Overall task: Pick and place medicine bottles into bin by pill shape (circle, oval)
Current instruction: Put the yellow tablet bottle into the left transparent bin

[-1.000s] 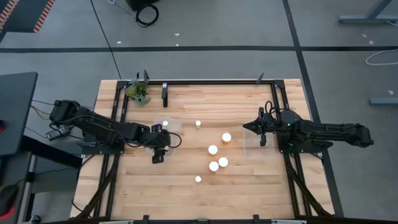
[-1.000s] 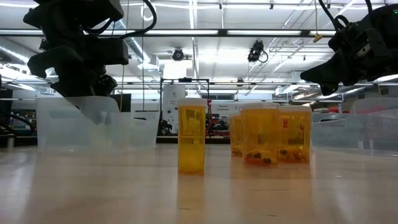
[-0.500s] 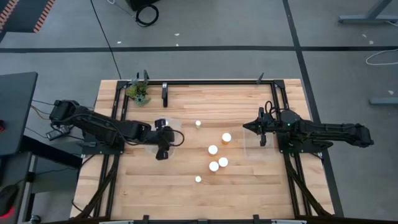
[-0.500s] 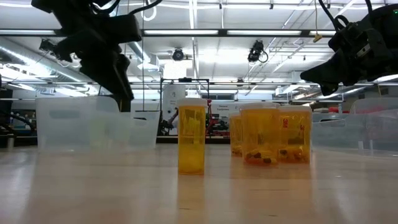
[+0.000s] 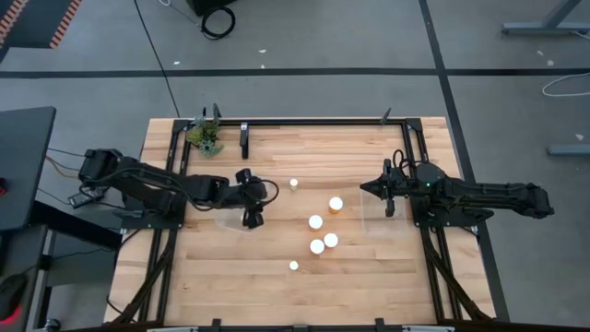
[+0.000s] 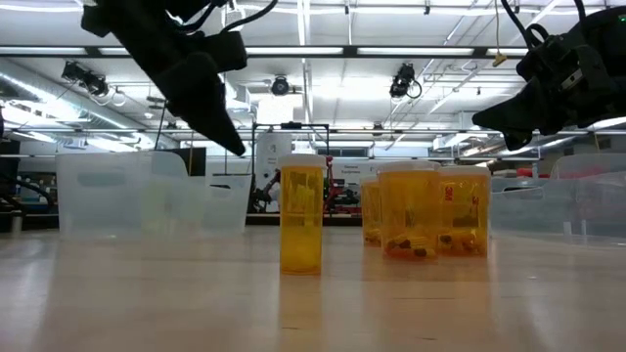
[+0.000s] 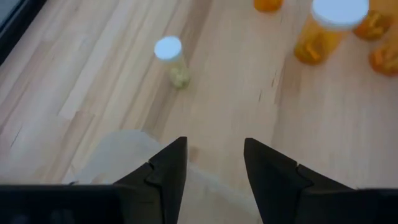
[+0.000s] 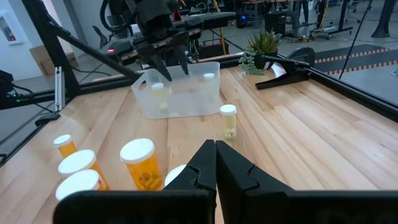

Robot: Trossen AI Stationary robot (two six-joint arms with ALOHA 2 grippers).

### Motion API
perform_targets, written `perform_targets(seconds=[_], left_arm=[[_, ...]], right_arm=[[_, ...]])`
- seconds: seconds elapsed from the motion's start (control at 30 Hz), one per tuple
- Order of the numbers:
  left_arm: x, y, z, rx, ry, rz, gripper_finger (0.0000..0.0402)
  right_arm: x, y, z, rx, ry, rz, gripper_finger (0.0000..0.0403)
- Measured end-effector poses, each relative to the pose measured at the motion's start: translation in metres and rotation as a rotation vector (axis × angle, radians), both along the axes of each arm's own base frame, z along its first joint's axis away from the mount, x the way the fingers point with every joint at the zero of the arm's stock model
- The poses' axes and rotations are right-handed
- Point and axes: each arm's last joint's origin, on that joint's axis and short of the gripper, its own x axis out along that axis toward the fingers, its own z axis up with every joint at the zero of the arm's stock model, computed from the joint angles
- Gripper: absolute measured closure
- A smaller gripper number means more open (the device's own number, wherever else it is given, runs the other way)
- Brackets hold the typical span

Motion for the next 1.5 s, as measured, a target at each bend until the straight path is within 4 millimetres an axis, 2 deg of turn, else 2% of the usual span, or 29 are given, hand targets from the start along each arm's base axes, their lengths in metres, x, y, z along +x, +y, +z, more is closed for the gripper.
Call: perform_targets(seconds=[0.2, 0.3, 0.53, 0.8, 1.13, 1.5], left_arm=[[0.015, 0.007, -0.005, -0.008, -0.079, 0.028, 0.0227], [0.02, 0.016, -0.012, -0.033, -0.065, 0.037, 0.0224], [0.039, 0.031, -0.013, -0.06, -0.005, 0.043, 0.0228], [0.064, 0.051, -0.014, -0.046, 0.159, 0.024, 0.0205], [0.095, 0.066, -0.017, -0.046, 0.235, -0.054, 0.0194], [0.095, 0.084, -0.016, -0.058, 0.268, -0.01, 0.0189]], right_arm=[[0.0, 0.0, 0.0, 0.001, 0.002, 0.0, 0.0393], [0.0, 0.0, 0.0, 0.0, 0.002, 0.001, 0.0393], [0.0, 0.0, -0.001, 0.002, 0.007, 0.0, 0.0393], [0.0, 0.0, -0.001, 0.002, 0.009, 0.001, 0.0393], [0.0, 0.0, -0.001, 0.002, 0.009, 0.0, 0.0393], [0.0, 0.0, -0.003, 0.006, 0.028, 0.001, 0.0393]])
